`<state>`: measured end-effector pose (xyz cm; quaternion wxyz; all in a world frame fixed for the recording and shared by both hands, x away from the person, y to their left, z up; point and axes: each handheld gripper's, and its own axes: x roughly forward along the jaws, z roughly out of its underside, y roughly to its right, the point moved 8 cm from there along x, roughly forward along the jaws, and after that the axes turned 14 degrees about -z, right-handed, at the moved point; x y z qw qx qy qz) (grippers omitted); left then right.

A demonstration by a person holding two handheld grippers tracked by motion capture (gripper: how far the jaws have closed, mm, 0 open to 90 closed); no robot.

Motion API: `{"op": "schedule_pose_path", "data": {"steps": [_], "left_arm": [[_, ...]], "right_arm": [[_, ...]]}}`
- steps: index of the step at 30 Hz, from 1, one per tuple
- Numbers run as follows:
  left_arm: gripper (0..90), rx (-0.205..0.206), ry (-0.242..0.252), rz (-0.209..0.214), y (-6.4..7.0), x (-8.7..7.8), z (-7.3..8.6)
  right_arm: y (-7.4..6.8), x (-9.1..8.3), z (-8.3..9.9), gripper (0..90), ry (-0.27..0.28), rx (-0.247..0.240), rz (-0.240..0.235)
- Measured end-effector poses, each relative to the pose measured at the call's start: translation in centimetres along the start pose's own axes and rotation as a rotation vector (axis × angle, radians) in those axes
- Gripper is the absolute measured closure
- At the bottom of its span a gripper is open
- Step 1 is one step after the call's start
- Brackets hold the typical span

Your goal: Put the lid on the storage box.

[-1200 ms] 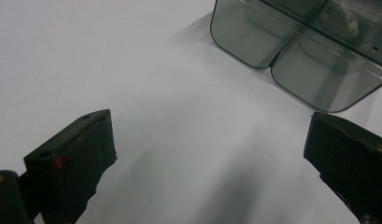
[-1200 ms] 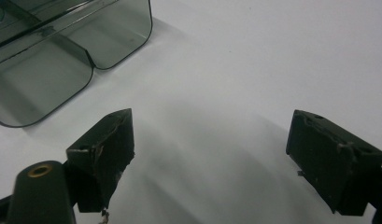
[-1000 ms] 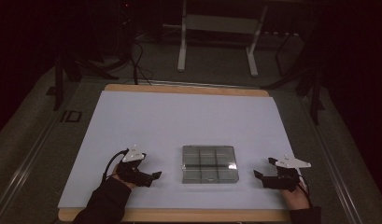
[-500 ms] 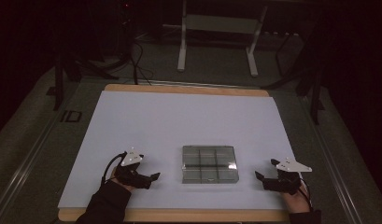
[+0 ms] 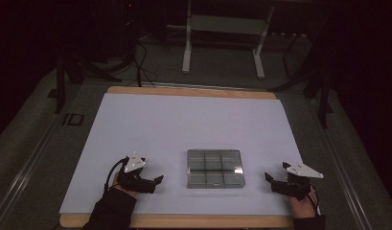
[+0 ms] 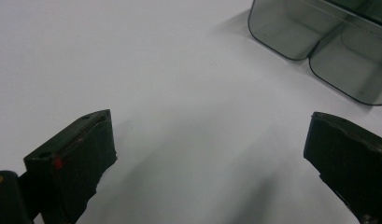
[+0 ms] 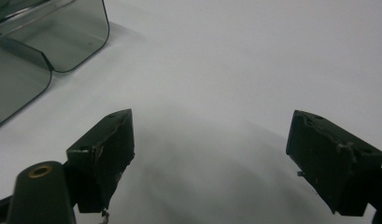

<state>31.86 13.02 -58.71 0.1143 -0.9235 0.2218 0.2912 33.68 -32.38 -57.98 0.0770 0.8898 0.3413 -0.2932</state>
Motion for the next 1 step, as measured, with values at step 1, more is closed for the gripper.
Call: {"op": "schedule_pose_path", "data": {"steps": [1], "left_arm": [[3.5, 0.000, 0.000, 0.000, 0.00, 0.00, 0.00]], "right_arm": [[0.01, 0.02, 0.00, 15.3, 0.000, -0.001, 0.001]]}}
